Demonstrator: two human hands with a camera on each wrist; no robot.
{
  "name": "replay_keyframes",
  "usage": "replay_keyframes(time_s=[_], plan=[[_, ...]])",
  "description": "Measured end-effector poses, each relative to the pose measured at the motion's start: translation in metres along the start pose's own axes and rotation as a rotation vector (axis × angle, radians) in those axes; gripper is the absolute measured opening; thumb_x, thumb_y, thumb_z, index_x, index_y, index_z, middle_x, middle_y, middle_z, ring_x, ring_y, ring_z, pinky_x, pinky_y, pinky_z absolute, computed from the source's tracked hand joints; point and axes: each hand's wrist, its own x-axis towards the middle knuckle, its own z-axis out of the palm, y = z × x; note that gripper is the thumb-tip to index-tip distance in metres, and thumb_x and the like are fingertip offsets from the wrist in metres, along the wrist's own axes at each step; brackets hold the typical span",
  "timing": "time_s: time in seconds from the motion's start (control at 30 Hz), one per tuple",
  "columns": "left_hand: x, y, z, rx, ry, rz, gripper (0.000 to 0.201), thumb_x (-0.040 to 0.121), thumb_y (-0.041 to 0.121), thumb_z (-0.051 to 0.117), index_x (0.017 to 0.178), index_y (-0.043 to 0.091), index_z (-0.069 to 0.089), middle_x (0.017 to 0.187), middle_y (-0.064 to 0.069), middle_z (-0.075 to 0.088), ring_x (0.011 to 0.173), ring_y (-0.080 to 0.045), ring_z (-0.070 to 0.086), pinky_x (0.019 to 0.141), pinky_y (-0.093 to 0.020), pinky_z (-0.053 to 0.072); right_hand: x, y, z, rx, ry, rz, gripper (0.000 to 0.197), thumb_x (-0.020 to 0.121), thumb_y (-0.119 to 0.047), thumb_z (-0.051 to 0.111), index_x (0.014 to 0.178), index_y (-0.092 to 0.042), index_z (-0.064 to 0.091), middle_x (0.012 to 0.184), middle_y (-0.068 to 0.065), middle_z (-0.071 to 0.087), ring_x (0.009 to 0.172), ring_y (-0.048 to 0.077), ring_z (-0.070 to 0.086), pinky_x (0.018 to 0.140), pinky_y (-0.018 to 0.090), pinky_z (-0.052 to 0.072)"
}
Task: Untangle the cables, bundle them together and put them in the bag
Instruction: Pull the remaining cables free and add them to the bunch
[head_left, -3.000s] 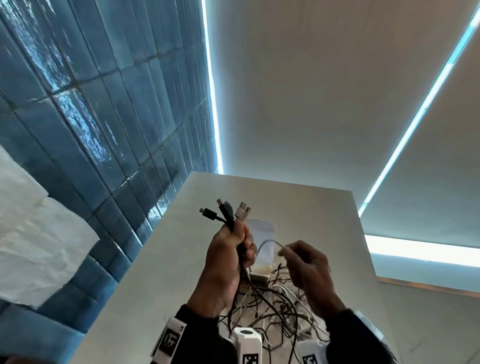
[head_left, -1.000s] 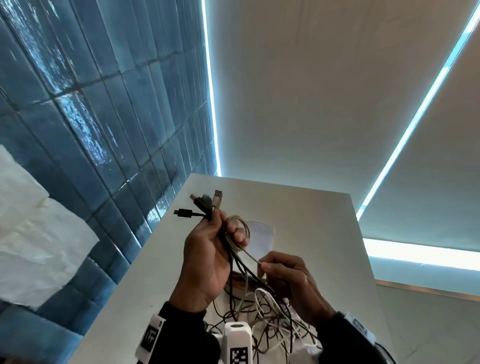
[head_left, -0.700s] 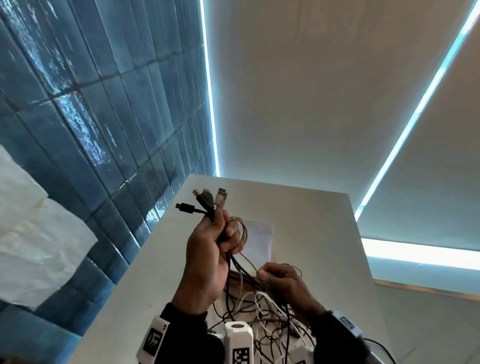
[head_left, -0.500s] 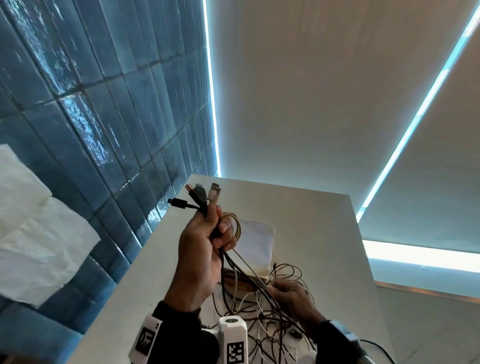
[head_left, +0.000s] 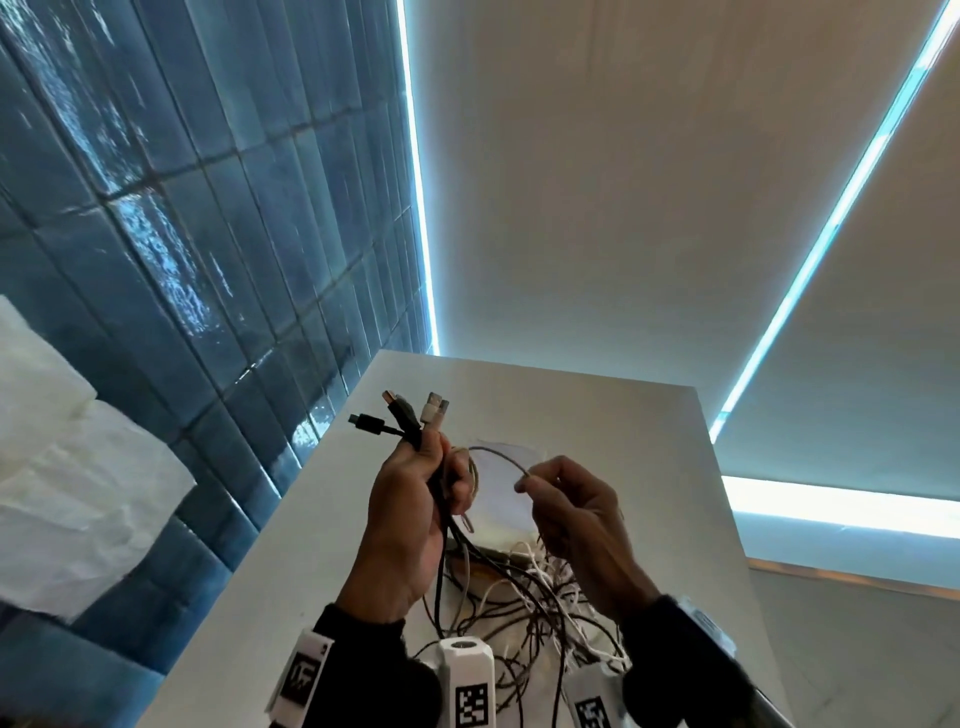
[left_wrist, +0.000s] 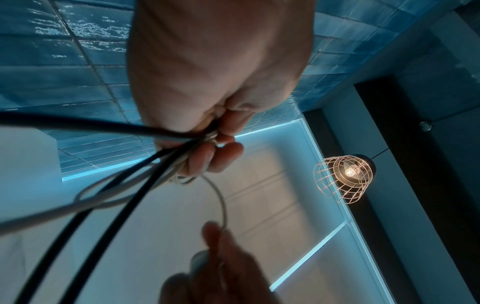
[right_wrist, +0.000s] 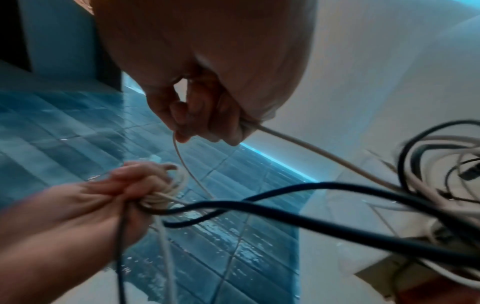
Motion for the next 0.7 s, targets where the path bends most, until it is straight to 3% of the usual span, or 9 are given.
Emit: replay_keyframes(time_s=[0.13,0.3,0.5,0.63,0.7], plan=[[-0.001,-0.001,0.000,0.052,0.040,-0.020,0.026,0.104,0.021,0.034,0.084,0.010,0.047,0.062,-0.008,0.061,0.058,-0.020,0.052,0.061,-0.032,0.036,-0.010,-0.017,0.013,0.048,-0.138,-0.079,0.024,0.082,-0.024,0.064,0.083,-0.001,0.062,0.054,-0.006,0.042,0.046,0.007,0.032,0.044,0.017,0.028],[-0.002,0.006,0.000,-0.189,-0.013,-0.040,0.025,0.101,0.022,0.038,0.081,0.011,0.049,0.070,-0.011,0.062,0.064,-0.021,0.059,0.070,-0.034,0.045,-0.016,-0.011,0.010,0.018,-0.259,0.034,0.009,0.080,-0.010,0.060,0.074,-0.003,0.061,0.053,-0.011,0.051,0.046,0.002,0.040,0.046,0.014,0.031],[-0.004,0.014,0.001,-0.303,-0.098,0.062,0.019,0.094,0.022,0.040,0.077,0.014,0.044,0.061,-0.002,0.047,0.048,-0.012,0.038,0.054,-0.026,0.033,-0.015,0.026,-0.012,-0.033,-0.222,0.260,0.016,0.074,-0.027,0.068,0.072,-0.011,0.065,0.062,0.006,0.045,0.054,0.016,0.033,0.051,0.027,0.018],[-0.005,0.007,0.001,-0.227,-0.090,0.070,0.019,0.094,0.025,0.041,0.077,0.016,0.042,0.060,0.002,0.037,0.048,-0.010,0.027,0.049,-0.024,0.028,-0.012,0.047,-0.017,-0.031,-0.227,0.302,0.022,0.078,-0.026,0.069,0.081,-0.004,0.067,0.072,0.012,0.051,0.069,0.025,0.039,0.058,0.031,0.024],[-0.004,0.006,0.000,-0.179,-0.083,0.072,0.020,0.092,0.028,0.043,0.076,0.016,0.042,0.060,0.004,0.034,0.049,-0.010,0.025,0.049,-0.024,0.027,-0.011,0.055,-0.019,-0.042,-0.231,0.319,0.023,0.080,-0.023,0.068,0.082,-0.001,0.067,0.073,0.012,0.052,0.068,0.024,0.039,0.057,0.030,0.024]])
